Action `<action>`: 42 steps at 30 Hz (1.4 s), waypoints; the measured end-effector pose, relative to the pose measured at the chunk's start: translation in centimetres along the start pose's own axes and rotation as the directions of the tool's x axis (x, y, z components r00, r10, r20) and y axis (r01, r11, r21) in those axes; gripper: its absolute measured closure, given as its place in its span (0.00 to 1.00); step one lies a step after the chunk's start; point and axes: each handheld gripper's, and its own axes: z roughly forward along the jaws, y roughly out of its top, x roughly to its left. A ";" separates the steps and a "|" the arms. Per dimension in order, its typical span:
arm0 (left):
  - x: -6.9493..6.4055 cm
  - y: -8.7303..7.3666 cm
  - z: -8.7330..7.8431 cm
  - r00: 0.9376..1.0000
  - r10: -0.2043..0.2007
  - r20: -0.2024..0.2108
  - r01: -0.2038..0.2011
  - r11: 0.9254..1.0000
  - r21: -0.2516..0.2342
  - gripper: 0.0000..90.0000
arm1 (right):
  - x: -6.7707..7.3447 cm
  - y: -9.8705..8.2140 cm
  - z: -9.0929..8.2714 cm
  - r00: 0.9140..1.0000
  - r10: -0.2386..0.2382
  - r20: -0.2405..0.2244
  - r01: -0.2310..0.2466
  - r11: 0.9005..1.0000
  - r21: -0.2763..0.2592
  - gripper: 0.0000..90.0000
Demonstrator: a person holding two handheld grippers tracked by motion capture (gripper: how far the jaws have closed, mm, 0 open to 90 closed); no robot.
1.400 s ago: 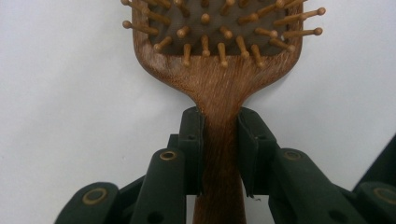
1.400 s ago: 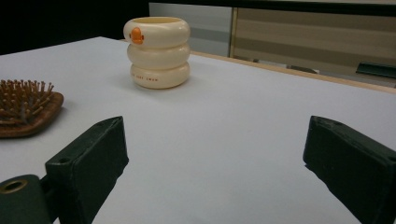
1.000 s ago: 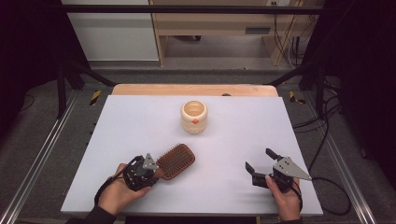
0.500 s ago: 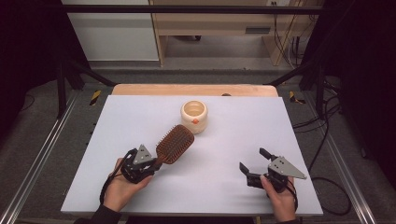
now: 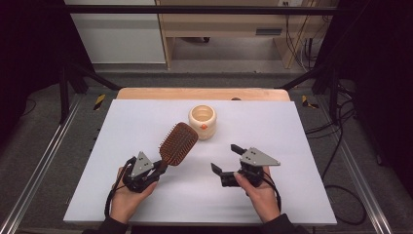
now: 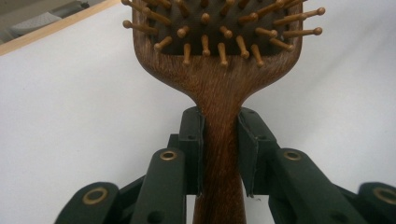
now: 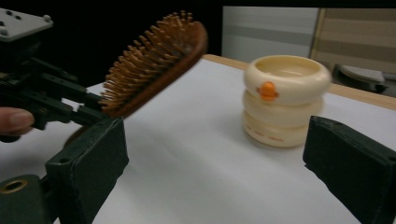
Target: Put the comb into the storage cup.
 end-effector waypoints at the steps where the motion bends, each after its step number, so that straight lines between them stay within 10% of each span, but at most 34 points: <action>1: 0.0 0.0 0.0 1.000 -0.002 0.001 0.002 1.000 -0.005 0.81 | 0.3 0.3 0.4 1.000 0.003 -0.012 -0.003 1.000 0.000 0.07; 42: -1.7 -0.2 -0.7 1.000 0.024 -0.003 -0.024 0.992 -0.123 0.81 | 3.8 3.0 6.0 0.987 0.112 -0.115 -0.107 0.993 0.050 0.10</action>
